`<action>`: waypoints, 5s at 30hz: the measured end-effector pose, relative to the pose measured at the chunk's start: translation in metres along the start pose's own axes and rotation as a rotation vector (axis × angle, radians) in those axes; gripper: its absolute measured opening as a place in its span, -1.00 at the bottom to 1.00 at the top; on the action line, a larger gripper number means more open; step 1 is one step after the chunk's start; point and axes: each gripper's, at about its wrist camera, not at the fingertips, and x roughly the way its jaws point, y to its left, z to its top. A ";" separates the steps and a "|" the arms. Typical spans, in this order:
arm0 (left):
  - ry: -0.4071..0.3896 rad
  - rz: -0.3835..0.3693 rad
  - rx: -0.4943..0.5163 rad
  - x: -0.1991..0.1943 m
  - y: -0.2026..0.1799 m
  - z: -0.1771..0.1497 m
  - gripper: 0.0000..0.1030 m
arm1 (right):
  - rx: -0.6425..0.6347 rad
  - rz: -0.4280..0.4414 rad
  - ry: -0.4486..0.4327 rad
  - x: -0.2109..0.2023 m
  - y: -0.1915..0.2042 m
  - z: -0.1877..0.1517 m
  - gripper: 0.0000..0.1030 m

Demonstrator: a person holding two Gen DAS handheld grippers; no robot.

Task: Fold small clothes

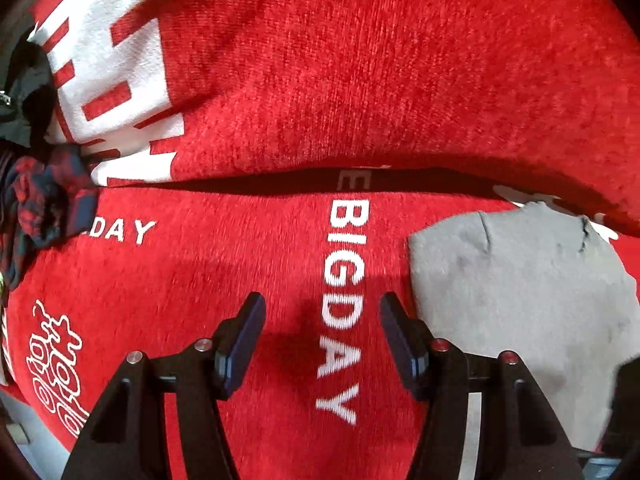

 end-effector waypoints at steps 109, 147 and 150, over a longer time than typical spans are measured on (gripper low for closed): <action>0.214 -0.221 0.106 0.013 -0.308 -0.072 0.86 | 0.117 0.394 -0.621 -0.377 -0.204 0.096 -0.88; 0.104 -0.009 -0.145 0.003 -0.078 -0.073 0.86 | -0.562 -0.354 0.044 -0.004 0.071 0.058 -0.81; 0.120 -0.051 -0.128 0.005 -0.082 -0.073 0.86 | -0.602 -0.476 0.079 0.005 0.058 0.039 -0.48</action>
